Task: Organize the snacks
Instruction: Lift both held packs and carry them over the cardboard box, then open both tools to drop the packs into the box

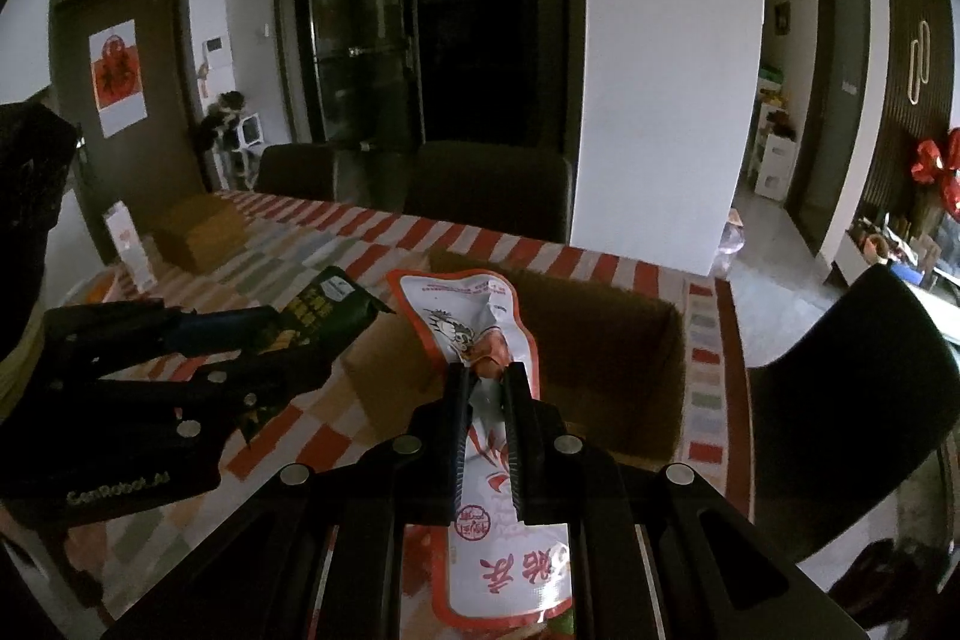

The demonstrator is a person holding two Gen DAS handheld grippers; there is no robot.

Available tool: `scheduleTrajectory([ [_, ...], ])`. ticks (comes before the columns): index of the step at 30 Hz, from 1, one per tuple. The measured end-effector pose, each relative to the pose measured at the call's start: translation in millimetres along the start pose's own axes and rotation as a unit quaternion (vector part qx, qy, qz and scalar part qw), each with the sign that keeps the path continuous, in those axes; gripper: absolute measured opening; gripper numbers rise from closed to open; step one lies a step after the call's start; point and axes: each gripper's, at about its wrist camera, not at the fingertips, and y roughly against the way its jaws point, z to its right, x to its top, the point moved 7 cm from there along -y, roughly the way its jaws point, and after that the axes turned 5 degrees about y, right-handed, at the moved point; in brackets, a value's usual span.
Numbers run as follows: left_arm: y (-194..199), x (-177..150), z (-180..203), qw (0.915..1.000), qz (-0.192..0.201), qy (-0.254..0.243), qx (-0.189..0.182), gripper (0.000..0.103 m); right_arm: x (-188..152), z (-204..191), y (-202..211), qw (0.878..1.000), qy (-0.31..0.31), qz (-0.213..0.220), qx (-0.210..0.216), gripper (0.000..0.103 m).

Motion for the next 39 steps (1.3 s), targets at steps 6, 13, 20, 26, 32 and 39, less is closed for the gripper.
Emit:
scheduleTrajectory([
  [6,-26.9,19.1,-2.3,1.0000,-0.009,-0.003,0.003,0.040,11.2,15.1,-22.3,1.000,0.008,-0.010,-0.003,0.013],
  [13,-61.6,26.1,-11.9,0.9996,-0.026,0.006,0.005,0.040,15.0,30.2,-60.4,0.999,0.029,-0.035,-0.005,0.013],
  [20,-93.5,28.4,-20.3,0.9987,-0.042,0.022,0.020,0.041,14.0,42.4,-89.7,0.998,0.027,-0.052,-0.011,0.013],
  [26,-85.8,26.0,-18.8,0.9987,-0.034,0.021,0.031,0.051,12.7,51.8,-88.3,0.999,0.011,-0.049,-0.020,0.027],
  [32,-61.0,19.7,-7.5,0.9991,-0.019,-0.002,0.038,0.055,7.5,48.7,-64.5,0.999,-0.005,-0.035,-0.007,0.032],
  [39,-24.1,3.0,13.7,0.9992,-0.001,-0.022,0.033,0.057,-7.0,40.2,-24.5,1.000,-0.002,-0.018,-0.008,0.038],
])
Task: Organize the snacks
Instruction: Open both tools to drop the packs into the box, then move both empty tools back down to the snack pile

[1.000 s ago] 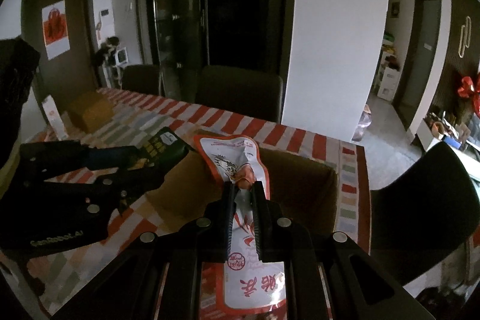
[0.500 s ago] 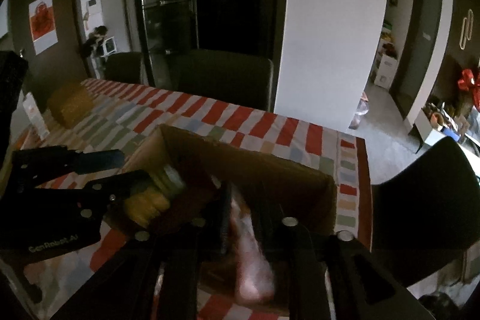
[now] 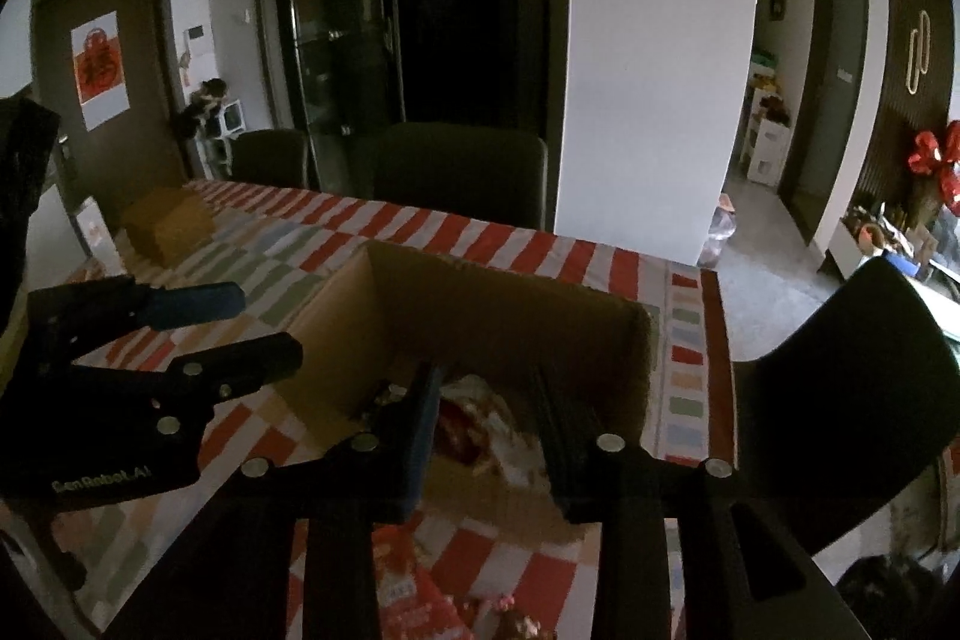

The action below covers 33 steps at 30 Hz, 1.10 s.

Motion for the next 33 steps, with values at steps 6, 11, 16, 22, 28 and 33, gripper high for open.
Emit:
scheduleTrajectory([
  [6,24.8,-21.0,20.4,0.9999,0.005,-0.013,-0.010,0.058,-18.4,-5.6,34.1,1.000,0.009,0.011,-0.003,0.047],
  [11,38.3,-46.5,38.8,0.9996,0.000,-0.026,-0.013,0.059,-37.1,-8.0,57.0,1.000,0.021,0.009,-0.010,0.053],
  [16,45.8,-74.9,56.2,0.9989,-0.011,-0.036,-0.027,0.059,-62.8,-9.2,70.2,0.999,0.030,-0.006,-0.010,0.057],
  [22,46.0,-106.7,78.6,0.9970,-0.030,-0.051,-0.050,0.059,-97.0,-8.0,78.0,0.999,0.043,-0.028,-0.004,0.060],
  [28,38.9,-140.0,99.3,0.9938,-0.056,-0.074,-0.062,0.059,-136.0,-9.7,80.2,0.995,0.070,-0.064,0.000,0.061],
  [33,27.0,-165.3,107.2,0.9907,-0.081,-0.087,-0.065,0.059,-166.5,-9.1,74.9,0.992,0.082,-0.100,0.003,0.061],
])
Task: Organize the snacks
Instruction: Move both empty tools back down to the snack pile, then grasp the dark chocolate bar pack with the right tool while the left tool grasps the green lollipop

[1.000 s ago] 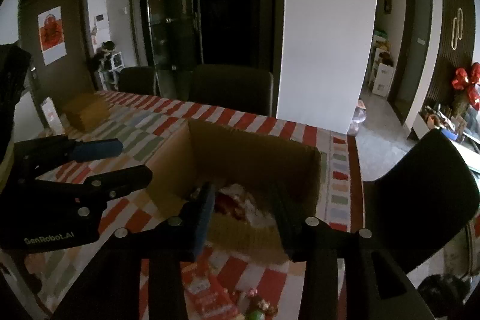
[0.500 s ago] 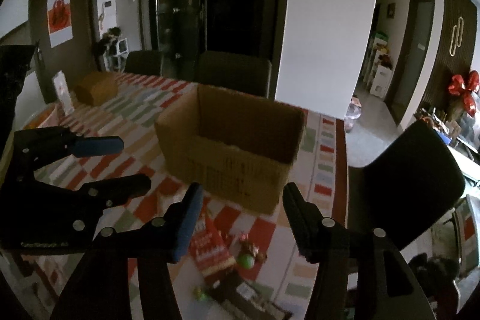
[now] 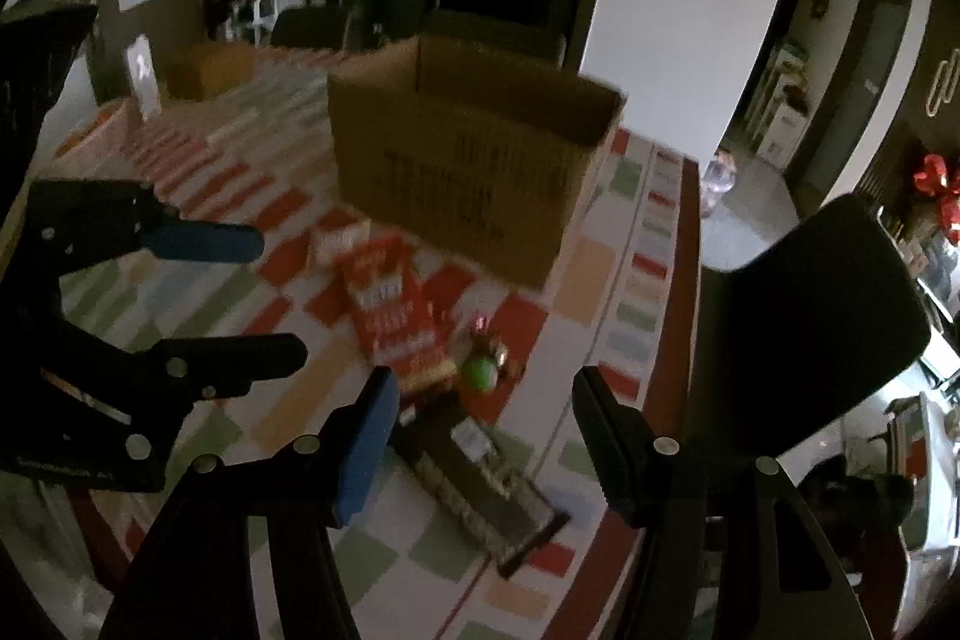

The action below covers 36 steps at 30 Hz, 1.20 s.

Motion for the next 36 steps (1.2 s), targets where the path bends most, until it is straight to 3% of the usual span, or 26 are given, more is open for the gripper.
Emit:
scheduleTrajectory([
  [10,-40.0,-38.3,8.8,0.9978,-0.057,-0.025,-0.021,0.059,-52.4,-7.8,-38.9,0.996,0.027,-0.081,0.028,0.061],
  [18,-76.2,-57.7,8.9,0.9928,-0.105,-0.046,-0.034,0.056,-72.4,-9.0,-72.5,0.990,0.043,-0.129,0.048,0.061],
  [30,-99.1,-52.3,13.7,0.9890,-0.124,-0.059,-0.055,0.051,-74.1,-7.4,-97.6,0.983,0.067,-0.148,0.080,0.061],
  [36,-107.9,-46.9,11.3,0.9885,-0.131,-0.044,-0.062,0.041,-68.4,-5.5,-105.8,0.982,0.060,-0.145,0.103,0.064],
])
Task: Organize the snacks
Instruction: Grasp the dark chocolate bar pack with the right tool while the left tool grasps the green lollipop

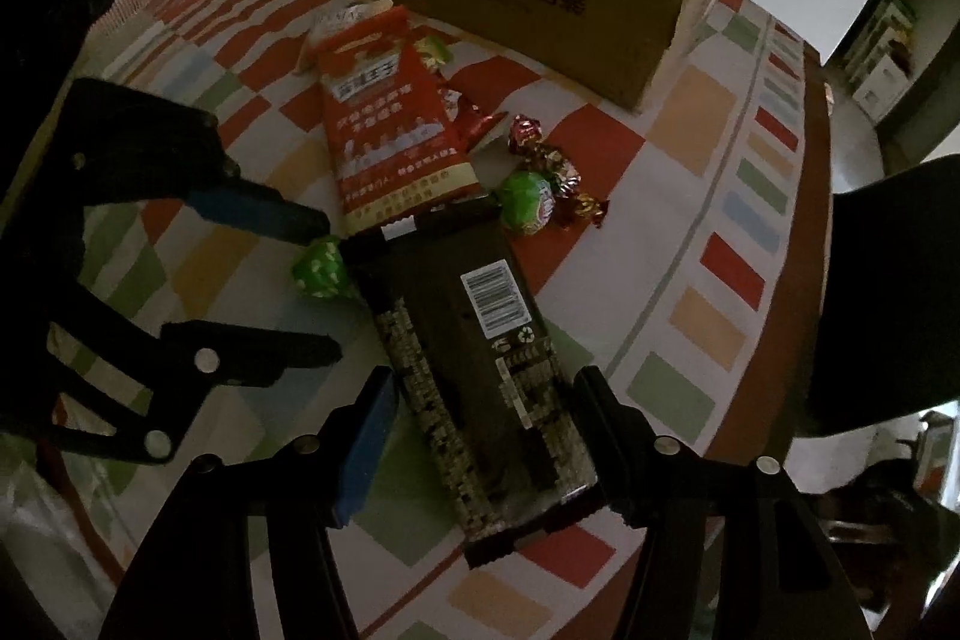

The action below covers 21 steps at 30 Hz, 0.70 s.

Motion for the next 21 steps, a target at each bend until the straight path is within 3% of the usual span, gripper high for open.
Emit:
scheduleTrajectory([
  [13,-1.4,2.7,-9.8,0.9981,0.007,0.049,-0.036,0.026,3.0,6.3,-11.9,0.998,-0.054,0.010,0.024,0.067],
  [21,6.9,-6.5,-7.8,0.9981,0.011,0.057,-0.018,0.026,-2.0,-0.6,-6.6,0.997,-0.065,0.019,0.034,0.058],
])
